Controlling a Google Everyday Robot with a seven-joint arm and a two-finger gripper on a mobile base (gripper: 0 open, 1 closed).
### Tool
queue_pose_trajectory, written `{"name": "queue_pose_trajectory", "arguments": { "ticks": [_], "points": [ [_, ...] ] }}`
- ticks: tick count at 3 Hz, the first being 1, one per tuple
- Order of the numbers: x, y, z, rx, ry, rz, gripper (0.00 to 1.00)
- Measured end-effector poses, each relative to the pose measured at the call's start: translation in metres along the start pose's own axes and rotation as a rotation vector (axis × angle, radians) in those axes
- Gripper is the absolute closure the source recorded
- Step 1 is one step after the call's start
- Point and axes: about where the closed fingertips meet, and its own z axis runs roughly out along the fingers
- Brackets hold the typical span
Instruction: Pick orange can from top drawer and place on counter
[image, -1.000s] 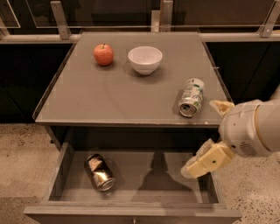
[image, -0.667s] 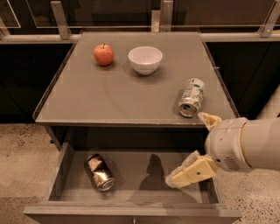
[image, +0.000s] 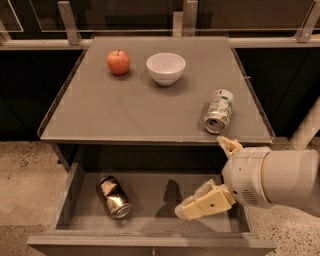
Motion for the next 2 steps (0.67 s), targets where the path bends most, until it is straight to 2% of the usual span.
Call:
{"name": "queue_pose_trajectory", "arguments": {
  "ticks": [1, 2],
  "points": [
    [0.009, 0.017, 0.014, -0.032, -0.034, 0.021, 0.00],
    [0.027, 0.043, 0.048, -0.072, -0.108, 0.072, 0.00]
  ]
}}
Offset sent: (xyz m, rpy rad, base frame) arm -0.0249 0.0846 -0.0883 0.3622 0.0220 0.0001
